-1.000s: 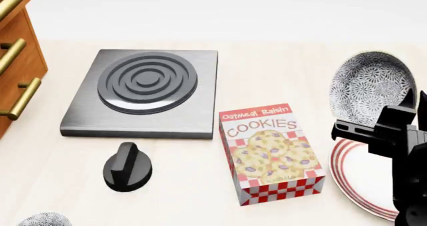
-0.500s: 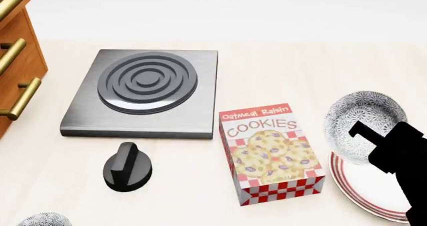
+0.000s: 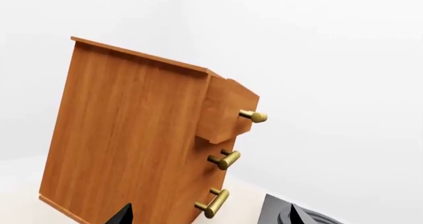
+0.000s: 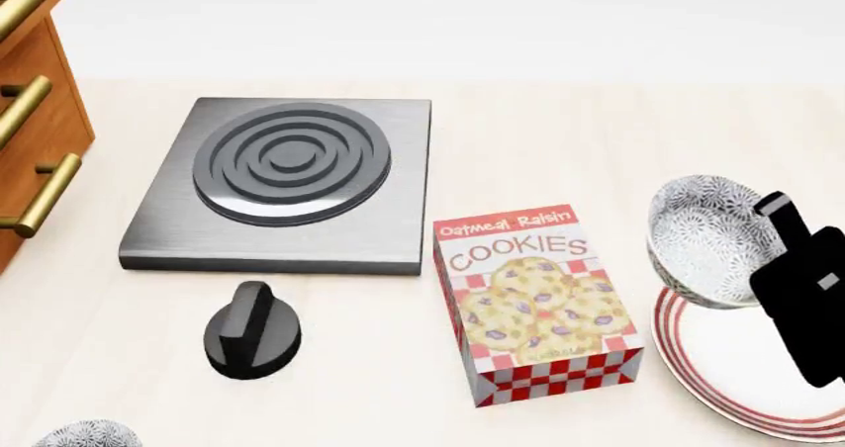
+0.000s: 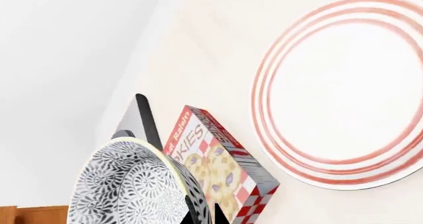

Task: Pick the akita bowl from table center and place it on the plate.

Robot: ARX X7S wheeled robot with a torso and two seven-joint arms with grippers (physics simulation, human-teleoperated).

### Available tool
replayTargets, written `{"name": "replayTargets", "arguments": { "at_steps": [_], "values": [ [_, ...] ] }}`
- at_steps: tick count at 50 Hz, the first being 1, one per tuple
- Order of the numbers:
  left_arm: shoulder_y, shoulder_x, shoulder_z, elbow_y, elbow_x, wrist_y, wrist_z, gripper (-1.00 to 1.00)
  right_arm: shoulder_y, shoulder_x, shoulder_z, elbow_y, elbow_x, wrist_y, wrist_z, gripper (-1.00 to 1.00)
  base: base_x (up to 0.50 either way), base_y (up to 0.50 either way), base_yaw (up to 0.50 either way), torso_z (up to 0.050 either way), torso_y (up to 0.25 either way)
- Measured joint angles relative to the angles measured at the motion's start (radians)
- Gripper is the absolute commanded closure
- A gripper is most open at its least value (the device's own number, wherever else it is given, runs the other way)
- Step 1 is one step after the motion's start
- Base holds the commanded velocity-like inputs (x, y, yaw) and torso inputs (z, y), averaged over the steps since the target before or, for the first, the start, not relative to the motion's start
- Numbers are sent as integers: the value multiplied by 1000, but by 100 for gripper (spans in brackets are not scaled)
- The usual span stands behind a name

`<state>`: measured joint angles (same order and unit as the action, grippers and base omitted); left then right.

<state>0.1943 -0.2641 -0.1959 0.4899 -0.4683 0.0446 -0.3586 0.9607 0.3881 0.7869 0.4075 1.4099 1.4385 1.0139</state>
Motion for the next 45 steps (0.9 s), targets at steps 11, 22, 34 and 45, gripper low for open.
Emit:
{"name": "replayTargets", "arguments": {
  "at_steps": [11,22,34,45],
  "values": [
    [3,-4,2,3,-2,5,-2,-100,10,43,5,55,-22,-55,-15,100,0,0,0,0,1],
    [5,-4,9,1,12,18,-4,-100,8,76,2,101,-47,-97,-44,100,0,0,0,0,0],
    [6,-7,7,-5,-1,28,-2,-100,7,89,10,107,-43,-114,-40,100,0,0,0,4,-80],
    [3,-12,5,-10,-24,37,4,-100,14,101,5,123,-53,-141,-54,100,0,0,0,13,-116]
  ]
}}
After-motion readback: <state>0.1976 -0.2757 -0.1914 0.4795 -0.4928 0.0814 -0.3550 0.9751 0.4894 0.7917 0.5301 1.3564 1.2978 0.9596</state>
